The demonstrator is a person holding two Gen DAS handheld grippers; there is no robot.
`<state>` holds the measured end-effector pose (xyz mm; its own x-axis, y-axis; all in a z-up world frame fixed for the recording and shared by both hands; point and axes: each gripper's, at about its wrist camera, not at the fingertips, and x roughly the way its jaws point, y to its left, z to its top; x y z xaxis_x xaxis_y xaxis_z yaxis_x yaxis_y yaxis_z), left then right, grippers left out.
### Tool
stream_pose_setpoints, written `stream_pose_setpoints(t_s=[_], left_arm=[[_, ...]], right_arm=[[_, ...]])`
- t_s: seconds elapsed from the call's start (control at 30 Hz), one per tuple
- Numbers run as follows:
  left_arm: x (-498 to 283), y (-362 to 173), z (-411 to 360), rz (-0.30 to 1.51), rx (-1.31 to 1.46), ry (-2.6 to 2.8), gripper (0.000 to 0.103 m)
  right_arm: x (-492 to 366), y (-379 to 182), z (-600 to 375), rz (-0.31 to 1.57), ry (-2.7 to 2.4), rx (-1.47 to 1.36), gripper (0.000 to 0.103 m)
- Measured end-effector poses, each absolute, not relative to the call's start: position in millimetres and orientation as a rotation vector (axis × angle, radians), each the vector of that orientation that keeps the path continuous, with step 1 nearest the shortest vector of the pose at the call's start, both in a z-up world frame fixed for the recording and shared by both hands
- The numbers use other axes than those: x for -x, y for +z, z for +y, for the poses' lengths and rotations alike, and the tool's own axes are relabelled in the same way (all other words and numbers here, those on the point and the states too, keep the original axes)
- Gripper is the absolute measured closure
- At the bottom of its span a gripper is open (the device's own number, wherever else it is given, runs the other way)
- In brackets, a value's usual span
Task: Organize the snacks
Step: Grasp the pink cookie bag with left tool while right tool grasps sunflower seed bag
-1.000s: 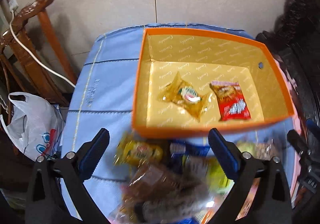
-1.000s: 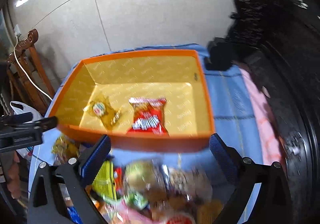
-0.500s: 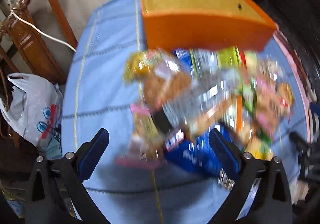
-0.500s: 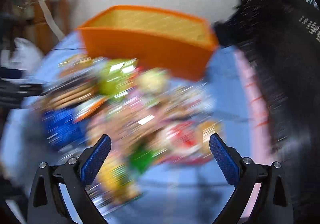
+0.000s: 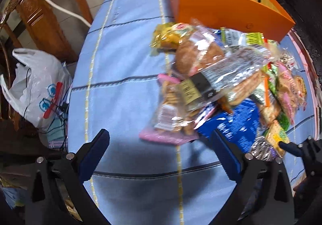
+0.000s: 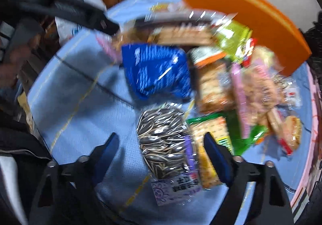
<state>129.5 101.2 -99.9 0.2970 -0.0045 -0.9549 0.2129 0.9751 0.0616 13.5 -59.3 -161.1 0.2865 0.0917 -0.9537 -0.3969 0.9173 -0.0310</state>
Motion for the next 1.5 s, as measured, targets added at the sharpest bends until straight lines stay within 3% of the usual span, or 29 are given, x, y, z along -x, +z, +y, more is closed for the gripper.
stream_pose_setpoints(t_s=[0.27, 0.37, 0.43, 0.63, 0.87, 0.93, 1.0, 1.17, 1.3, 1.37, 1.4, 1.43, 1.47, 1.5], left_arm=[[-133.3, -107.3, 129.1, 1.28, -0.19, -0.097, 0.005], [-137.4, -109.1, 128.2, 1.285, -0.202, -0.099, 0.005], [-139.1, -110.9, 125.0, 1.287, -0.208, -0.108, 0.005], [-139.0, -116.2, 102.3, 1.281, -0.232, -0.198, 0.005], [-157.1, -137.7, 91.7, 1.321, -0.137, -0.243, 0.005], [-165.8, -145.6, 94.1, 1.354, -0.097, -0.234, 0.012], [-172.1, -153.4, 94.9, 1.387, -0.058, -0.262, 0.027], [-186.0, -161.1, 95.0, 1.409, -0.01, -0.279, 0.034], [-189.1, -165.9, 84.3, 1.366, -0.14, -0.272, 0.034], [-180.1, -170.7, 62.3, 1.273, -0.347, -0.22, 0.016], [-180.5, -174.9, 58.8, 1.26, -0.357, -0.192, 0.016], [-184.7, -178.0, 63.2, 1.3, -0.273, -0.204, 0.032], [-188.5, -179.8, 70.0, 1.334, -0.174, -0.219, 0.038], [-188.3, -180.3, 70.5, 1.313, -0.202, -0.205, 0.052]], right_arm=[[-21.6, -181.8, -36.3, 1.19, 0.254, 0.477, 0.028], [-25.0, -182.3, -34.3, 1.214, 0.269, 0.507, 0.037], [-26.4, -179.1, -39.6, 1.285, 0.349, 0.423, 0.038], [-40.7, -143.4, -95.1, 1.268, 0.31, 0.061, 0.038], [-49.8, -119.0, -141.4, 1.223, 0.257, -0.098, 0.037], [-43.7, -116.8, -140.5, 1.22, 0.253, -0.102, 0.037], [-38.8, -119.8, -136.3, 1.22, 0.254, -0.111, 0.037], [-26.3, -117.8, -139.8, 1.219, 0.245, -0.116, 0.037], [-30.3, -116.0, -140.1, 1.215, 0.254, -0.128, 0.037], [-33.3, -116.9, -137.8, 1.218, 0.26, -0.12, 0.038], [-35.4, -116.9, -136.2, 1.22, 0.267, -0.114, 0.038], [-36.7, -116.8, -134.6, 1.22, 0.274, -0.108, 0.038], [-37.2, -116.2, -132.7, 1.218, 0.279, -0.106, 0.038], [-38.5, -115.3, -131.5, 1.216, 0.287, -0.104, 0.038]])
